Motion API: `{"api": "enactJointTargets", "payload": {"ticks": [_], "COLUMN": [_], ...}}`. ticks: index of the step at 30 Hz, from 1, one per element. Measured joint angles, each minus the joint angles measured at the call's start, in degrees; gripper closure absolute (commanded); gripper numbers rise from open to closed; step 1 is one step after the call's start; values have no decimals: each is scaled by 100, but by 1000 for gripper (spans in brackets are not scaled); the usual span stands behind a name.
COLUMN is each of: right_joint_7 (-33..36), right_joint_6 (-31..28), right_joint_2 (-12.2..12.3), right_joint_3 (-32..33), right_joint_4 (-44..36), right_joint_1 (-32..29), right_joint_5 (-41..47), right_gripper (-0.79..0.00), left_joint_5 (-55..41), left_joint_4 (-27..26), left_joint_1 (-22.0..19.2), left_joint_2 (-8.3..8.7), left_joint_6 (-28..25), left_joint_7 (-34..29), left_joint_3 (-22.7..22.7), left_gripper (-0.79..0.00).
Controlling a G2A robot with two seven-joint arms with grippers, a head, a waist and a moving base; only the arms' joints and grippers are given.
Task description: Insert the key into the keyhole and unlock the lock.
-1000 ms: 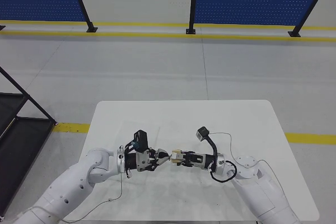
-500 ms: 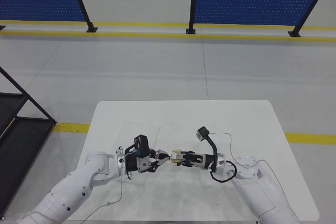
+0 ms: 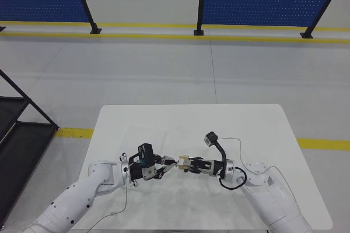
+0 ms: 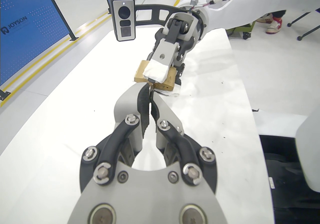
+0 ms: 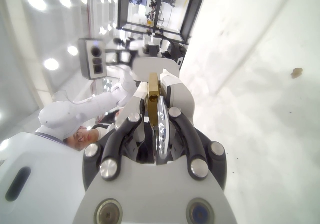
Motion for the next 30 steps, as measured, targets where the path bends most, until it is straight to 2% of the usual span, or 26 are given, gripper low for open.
{"api": "enactJointTargets", "payload": {"ticks": [18, 19, 20, 21, 26, 30], "right_joint_7": [0, 0, 0, 0, 0, 0], "right_joint_6": [0, 0, 0, 0, 0, 0], "right_joint_2": [0, 0, 0, 0, 0, 0], "right_joint_3": [0, 0, 0, 0, 0, 0], "right_joint_4": [0, 0, 0, 0, 0, 0], "right_joint_1": [0, 0, 0, 0, 0, 0], "right_joint_5": [0, 0, 0, 0, 0, 0], "right_gripper": [0, 0, 0, 0, 0, 0], "left_joint_5": [478, 483, 473, 452, 477, 519], "left_joint_4": [-77, -79, -79, -78, -122, -185], "left_joint_1": [95, 103, 113, 125, 276, 601], "left_joint_2": [-50, -53, -54, -56, -38, 23], "left_joint_6": [125, 121, 117, 113, 205, 301], "left_joint_7": [143, 145, 152, 159, 222, 366], "left_joint_3": [-78, -86, -95, -106, -281, -614], "left_gripper": [0, -68, -382, -785, -785, -785]}}
